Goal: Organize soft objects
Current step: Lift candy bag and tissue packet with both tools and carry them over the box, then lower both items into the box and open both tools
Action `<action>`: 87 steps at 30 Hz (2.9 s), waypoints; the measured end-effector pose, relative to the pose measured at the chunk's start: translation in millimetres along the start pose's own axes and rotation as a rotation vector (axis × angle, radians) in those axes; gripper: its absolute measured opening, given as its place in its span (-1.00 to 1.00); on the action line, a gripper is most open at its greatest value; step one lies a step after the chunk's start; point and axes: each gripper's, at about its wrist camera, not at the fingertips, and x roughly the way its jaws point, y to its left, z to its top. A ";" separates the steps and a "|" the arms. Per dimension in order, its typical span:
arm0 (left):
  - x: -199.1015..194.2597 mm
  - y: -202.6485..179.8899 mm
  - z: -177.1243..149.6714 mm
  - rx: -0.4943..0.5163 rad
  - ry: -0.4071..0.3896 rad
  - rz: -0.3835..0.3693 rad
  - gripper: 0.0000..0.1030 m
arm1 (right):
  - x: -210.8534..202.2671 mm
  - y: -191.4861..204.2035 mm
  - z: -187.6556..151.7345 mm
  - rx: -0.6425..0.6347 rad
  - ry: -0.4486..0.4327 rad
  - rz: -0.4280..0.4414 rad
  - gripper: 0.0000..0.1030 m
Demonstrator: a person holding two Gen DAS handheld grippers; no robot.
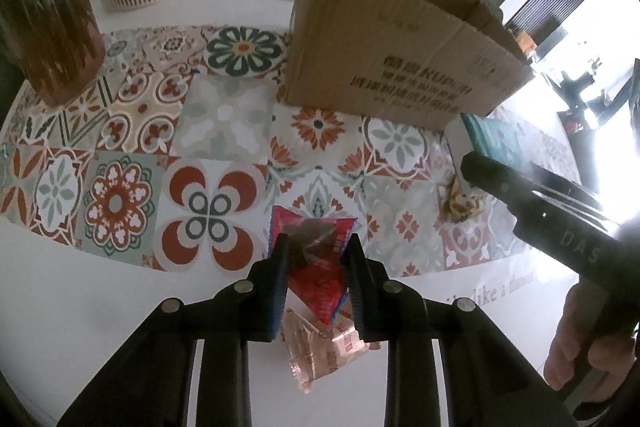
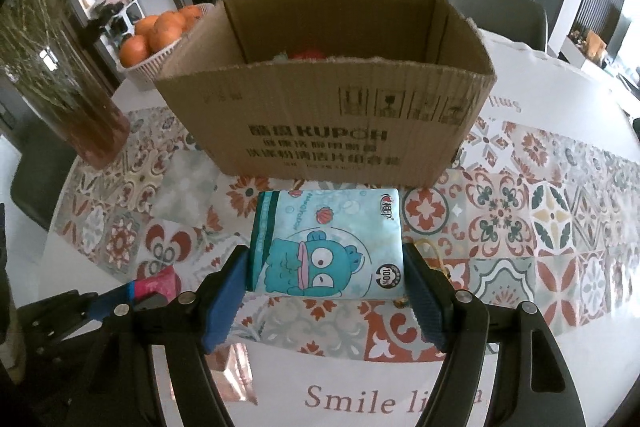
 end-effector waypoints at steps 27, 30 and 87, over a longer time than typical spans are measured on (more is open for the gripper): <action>-79.7 -37.8 42.1 0.074 -0.231 -0.043 -0.62 | -83.9 -4.4 35.0 0.025 -0.213 0.052 0.45; -87.9 -43.7 49.4 0.088 -0.257 -0.043 -0.62 | -90.5 -7.4 40.2 0.030 -0.231 0.057 0.45; -29.4 -69.3 164.9 0.176 -0.274 0.012 -0.15 | -10.6 -49.4 131.2 0.061 -0.141 0.048 0.49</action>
